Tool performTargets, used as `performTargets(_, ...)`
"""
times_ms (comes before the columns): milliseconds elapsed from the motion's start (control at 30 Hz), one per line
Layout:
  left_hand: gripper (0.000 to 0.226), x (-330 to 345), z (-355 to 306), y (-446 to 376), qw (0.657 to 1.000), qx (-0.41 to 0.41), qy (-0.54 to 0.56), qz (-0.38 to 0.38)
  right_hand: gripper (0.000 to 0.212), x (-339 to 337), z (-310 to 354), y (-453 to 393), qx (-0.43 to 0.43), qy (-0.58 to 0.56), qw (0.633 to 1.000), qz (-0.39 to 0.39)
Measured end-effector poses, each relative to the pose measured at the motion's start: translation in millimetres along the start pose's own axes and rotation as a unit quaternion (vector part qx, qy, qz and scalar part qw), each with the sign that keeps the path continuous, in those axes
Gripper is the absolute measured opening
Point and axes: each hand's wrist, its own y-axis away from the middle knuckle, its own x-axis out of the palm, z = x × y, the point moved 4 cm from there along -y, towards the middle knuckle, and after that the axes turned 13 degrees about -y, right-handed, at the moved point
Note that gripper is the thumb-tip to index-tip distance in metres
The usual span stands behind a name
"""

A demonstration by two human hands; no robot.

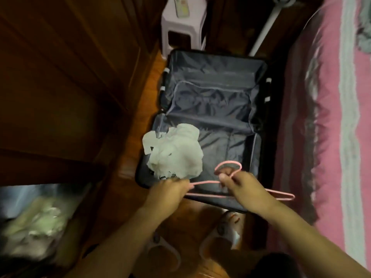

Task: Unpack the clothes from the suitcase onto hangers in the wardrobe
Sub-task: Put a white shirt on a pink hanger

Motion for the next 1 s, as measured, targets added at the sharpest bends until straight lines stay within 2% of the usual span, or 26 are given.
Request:
performTargets(67, 0.033, 62.7, 39.9, -28.3, 0.997, -0.052, 0.032, 0.040, 0.031, 27.4, -44.7, -56.4, 0.013, 0.006, 1.000, 0.001)
performTargets(133, 0.040, 120.7, 82.0, -53.5, 0.992, -0.115, 0.026, 0.036, 0.032, 45.7, -88.9, -117.0, 0.038, -0.009, 0.999, -0.025)
performTargets(233, 0.041, 202.4, 144.2, -91.0, 0.978, -0.194, 0.026, 0.078, 0.034, 48.6, -144.6, -202.6, 0.051, -0.057, 0.986, -0.146)
performTargets(300, 0.040, 250.0, 168.5, -118.0, 0.975, -0.184, -0.012, 0.123, 0.039, 48.3, -174.5, -249.6, 0.042, -0.101, 0.970, -0.219)
performTargets(367, 0.046, 286.7, 176.7, -142.5, 0.976, -0.155, -0.045, 0.150, 0.039, 55.4, -199.3, -287.4, 0.035, -0.164, 0.951, -0.261)
performTargets(433, 0.043, 318.4, 177.9, -163.5, 0.981, -0.116, -0.095, 0.122, 0.037, 63.9, -217.3, -315.5, 0.015, -0.197, 0.938, -0.285)
performTargets(500, 0.030, 329.8, 175.6, -180.0, 0.982, -0.104, -0.143, 0.069, 0.036, 65.0, -227.9, -326.5, 0.013, -0.230, 0.926, -0.299)
performTargets(533, 0.028, 326.5, 171.0, -182.1, 0.986, -0.106, -0.119, 0.045, 0.035, 61.7, -231.2, -327.2, 0.021, -0.244, 0.917, -0.314)
performTargets(567, 0.029, 317.9, 154.2, -179.5, 0.993, -0.102, -0.039, 0.038, 0.033, 54.3, -231.3, -317.0, 0.025, -0.239, 0.910, -0.338)
performTargets(600, 0.027, 306.5, 131.7, -175.9, 0.994, -0.067, 0.076, 0.027, 0.030, 46.5, -224.1, -308.0, 0.028, -0.215, 0.907, -0.362)
performTargets(633, 0.018, 287.1, 101.5, -167.5, 0.982, -0.010, 0.188, 0.024, 0.027, 35.6, -213.7, -295.8, 0.021, -0.207, 0.901, -0.380)
performTargets(667, 0.010, 272.1, 70.8, -158.7, 0.965, 0.068, 0.252, 0.017, 0.027, 25.7, -201.5, -285.0, 0.008, -0.208, 0.897, -0.390)
performTargets(700, 0.009, 268.2, 45.8, -151.5, 0.957, 0.157, 0.237, 0.047, 0.029, 15.9, -187.5, -275.6, -0.012, -0.224, 0.893, -0.390)
performTargets(733, 0.021, 269.8, 29.4, -144.2, 0.950, 0.226, 0.182, 0.116, 0.032, 5.6, -176.2, -267.6, -0.028, -0.231, 0.888, -0.395)
performTargets(767, 0.043, 280.9, 26.6, -141.3, 0.941, 0.253, 0.101, 0.199, 0.034, -5.3, -170.2, -261.0, -0.041, -0.236, 0.885, -0.400)
performTargets(800, 0.058, 294.0, 37.8, -144.1, 0.934, 0.243, 0.046, 0.257, 0.034, -15.1, -169.1, -254.9, -0.046, -0.234, 0.883, -0.404)
performTargets(833, 0.060, 303.5, 52.7, -150.8, 0.937, 0.226, 0.036, 0.266, 0.033, -22.4, -174.0, -249.2, -0.046, -0.229, 0.884, -0.405)
performTargets(900, 0.048, 313.3, 89.2, -164.2, 0.967, 0.148, 0.079, 0.192, 0.032, -23.2, -193.0, -242.4, -0.023, -0.202, 0.890, -0.407)
performTargets(967, 0.050, 318.3, 125.9, -168.2, 0.993, 0.063, 0.006, 0.101, 0.031, -5.4, -217.0, -239.2, 0.006, -0.157, 0.907, -0.391)
performTargets(1000, 0.057, 320.8, 140.2, -166.8, 0.995, 0.026, -0.027, 0.088, 0.028, 5.8, -226.1, -236.2, 0.013, -0.143, 0.915, -0.376)
